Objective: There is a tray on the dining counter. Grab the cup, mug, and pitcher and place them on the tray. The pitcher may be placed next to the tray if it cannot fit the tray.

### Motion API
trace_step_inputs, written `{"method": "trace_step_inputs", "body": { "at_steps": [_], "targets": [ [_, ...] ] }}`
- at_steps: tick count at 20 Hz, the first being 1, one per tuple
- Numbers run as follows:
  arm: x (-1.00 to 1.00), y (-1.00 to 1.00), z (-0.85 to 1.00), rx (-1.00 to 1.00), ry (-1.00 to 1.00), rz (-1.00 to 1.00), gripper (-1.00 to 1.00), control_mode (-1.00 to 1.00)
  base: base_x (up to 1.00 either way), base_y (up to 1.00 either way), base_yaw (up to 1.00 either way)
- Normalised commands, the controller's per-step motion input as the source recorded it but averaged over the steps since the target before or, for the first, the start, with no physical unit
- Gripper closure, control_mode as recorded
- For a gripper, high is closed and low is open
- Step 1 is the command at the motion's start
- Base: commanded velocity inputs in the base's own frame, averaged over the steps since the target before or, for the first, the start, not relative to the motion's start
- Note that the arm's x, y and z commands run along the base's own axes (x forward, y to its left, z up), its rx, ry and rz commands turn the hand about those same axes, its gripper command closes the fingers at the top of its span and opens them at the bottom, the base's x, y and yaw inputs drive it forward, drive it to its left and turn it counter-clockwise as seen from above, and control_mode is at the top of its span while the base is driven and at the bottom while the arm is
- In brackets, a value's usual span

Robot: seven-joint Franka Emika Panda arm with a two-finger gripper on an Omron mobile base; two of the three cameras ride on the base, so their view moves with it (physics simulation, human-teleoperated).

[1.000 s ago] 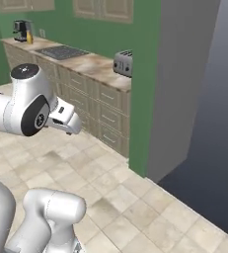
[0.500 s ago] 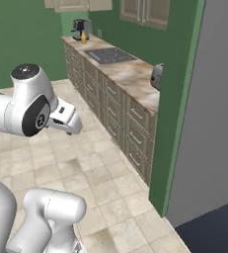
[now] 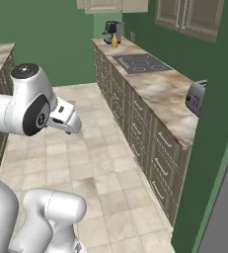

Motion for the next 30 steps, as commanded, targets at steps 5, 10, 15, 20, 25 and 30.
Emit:
{"method": "trace_step_inputs", "body": {
  "at_steps": [5, 10, 15, 20, 25, 30],
  "targets": [
    [0.00, 0.00, 0.00, 0.00, 0.00, 0.00, -1.00, 1.00, 1.00, 0.11, 0.29],
    [0.00, 0.00, 0.00, 0.00, 0.00, 0.00, -1.00, 1.00, 1.00, -0.01, 0.44],
    [0.00, 0.00, 0.00, 0.00, 0.00, 0.00, -1.00, 1.00, 1.00, 0.00, 0.42],
    [0.00, 0.00, 0.00, 0.00, 0.00, 0.00, -1.00, 1.00, 1.00, 0.00, 0.20],
    [0.00, 0.00, 0.00, 0.00, 0.00, 0.00, -1.00, 1.00, 0.99, -0.01, -0.03],
    [0.00, 0.00, 0.00, 0.00, 0.00, 0.00, -1.00, 1.00, 1.00, 0.00, -0.09]
  ]
}}
